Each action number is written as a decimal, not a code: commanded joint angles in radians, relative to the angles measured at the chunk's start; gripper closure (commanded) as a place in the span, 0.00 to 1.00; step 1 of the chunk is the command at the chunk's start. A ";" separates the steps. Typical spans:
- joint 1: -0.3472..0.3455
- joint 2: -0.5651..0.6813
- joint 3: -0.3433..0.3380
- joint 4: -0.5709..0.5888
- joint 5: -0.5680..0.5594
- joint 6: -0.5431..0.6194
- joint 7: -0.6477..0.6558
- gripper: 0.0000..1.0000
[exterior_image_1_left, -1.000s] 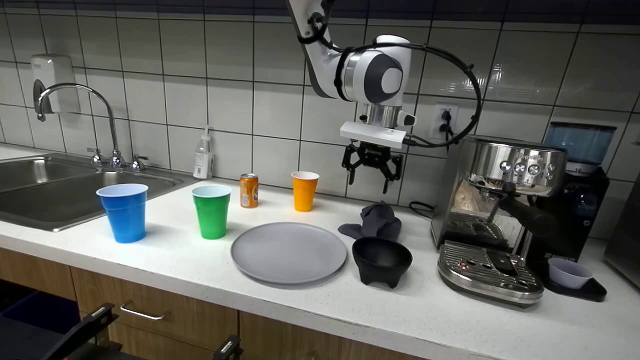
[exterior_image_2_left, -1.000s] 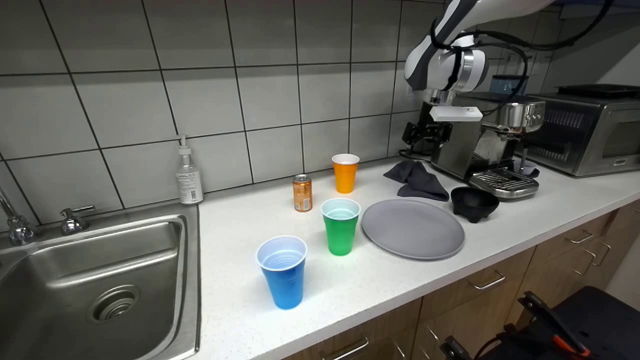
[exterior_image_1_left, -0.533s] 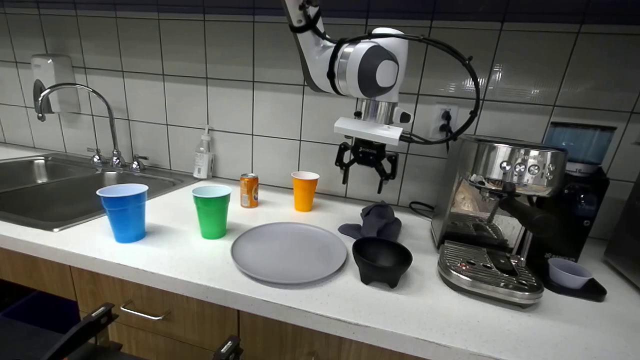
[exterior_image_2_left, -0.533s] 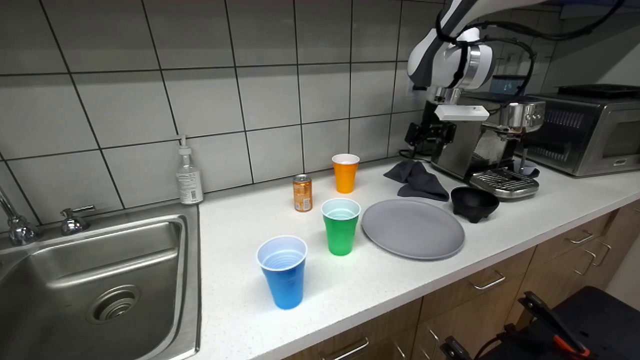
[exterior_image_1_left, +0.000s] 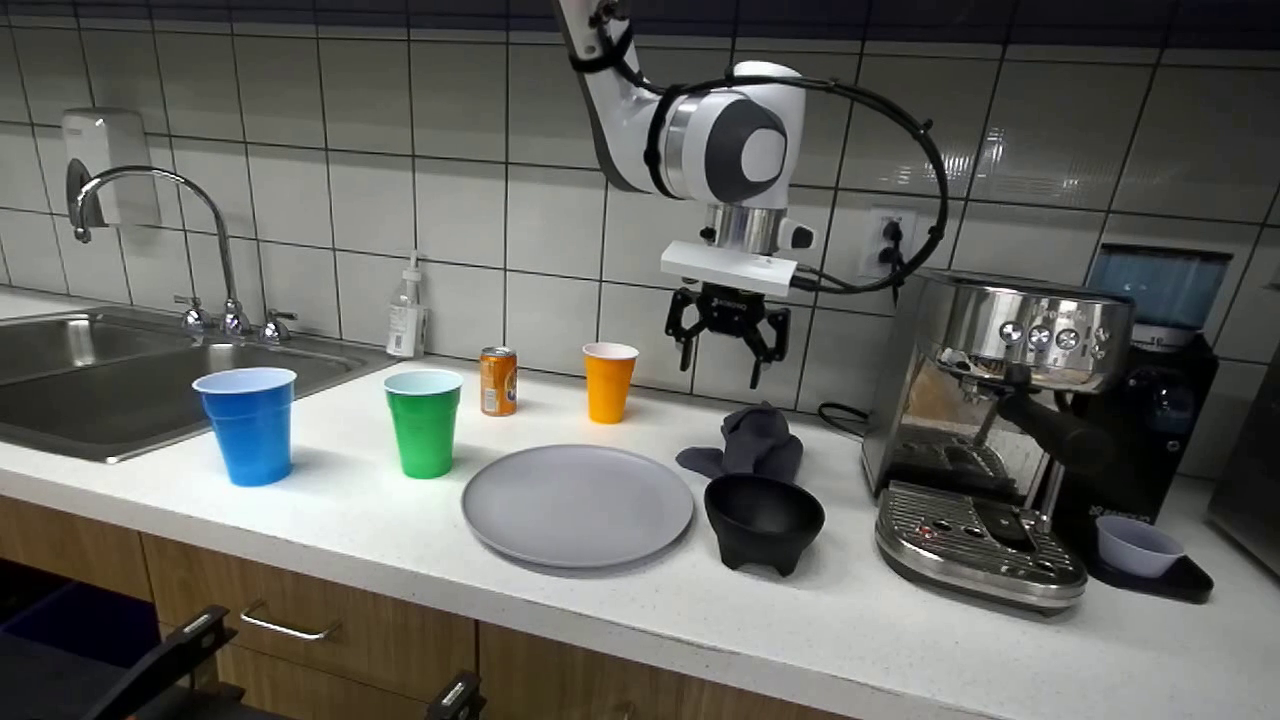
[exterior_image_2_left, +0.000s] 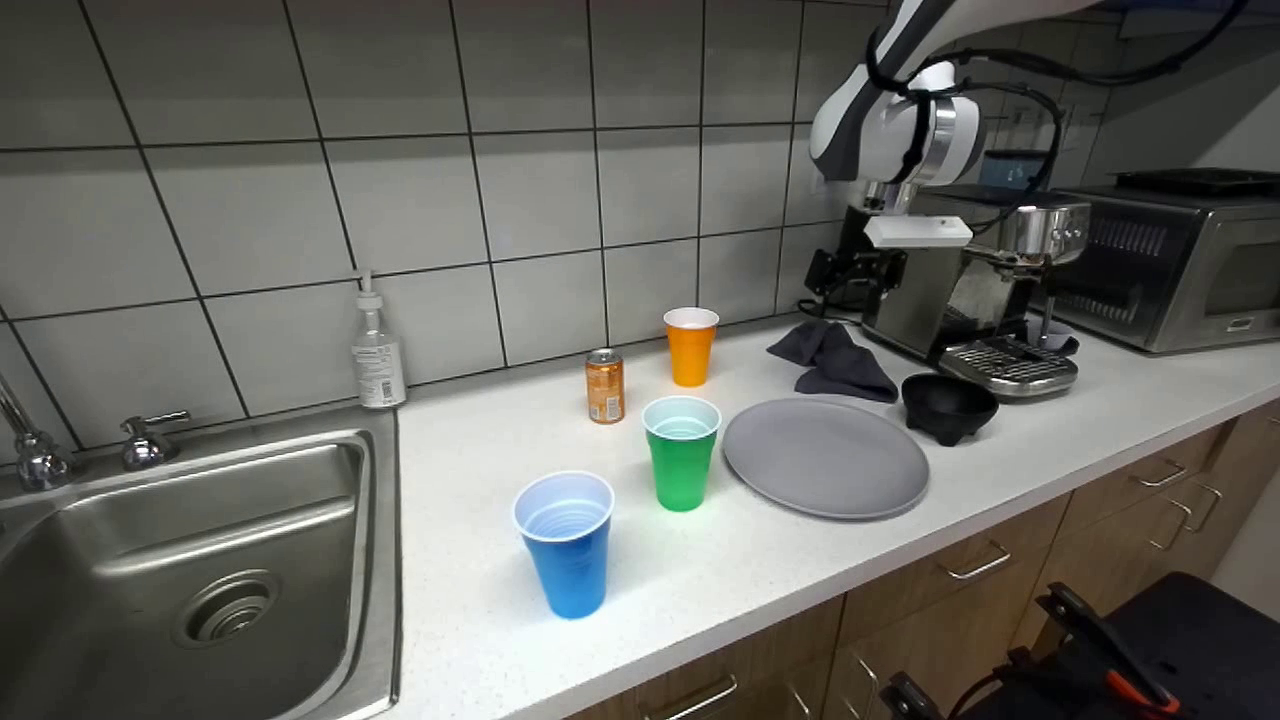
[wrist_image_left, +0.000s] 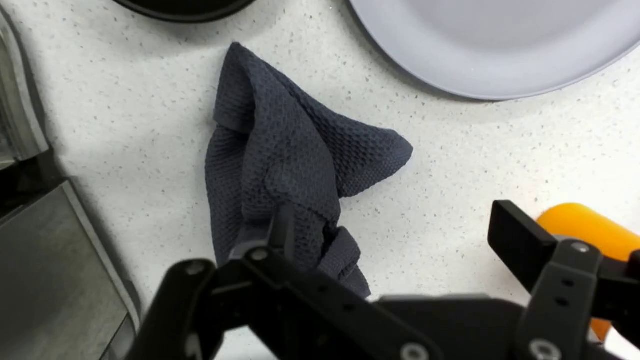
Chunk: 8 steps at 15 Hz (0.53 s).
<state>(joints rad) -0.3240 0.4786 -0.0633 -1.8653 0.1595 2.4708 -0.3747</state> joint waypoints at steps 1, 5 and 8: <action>0.029 -0.028 0.012 -0.059 -0.011 0.122 0.010 0.00; 0.048 -0.030 0.036 -0.086 -0.009 0.215 0.004 0.00; 0.052 -0.024 0.061 -0.083 -0.005 0.254 0.003 0.00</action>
<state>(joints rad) -0.2691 0.4783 -0.0278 -1.9224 0.1595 2.6839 -0.3742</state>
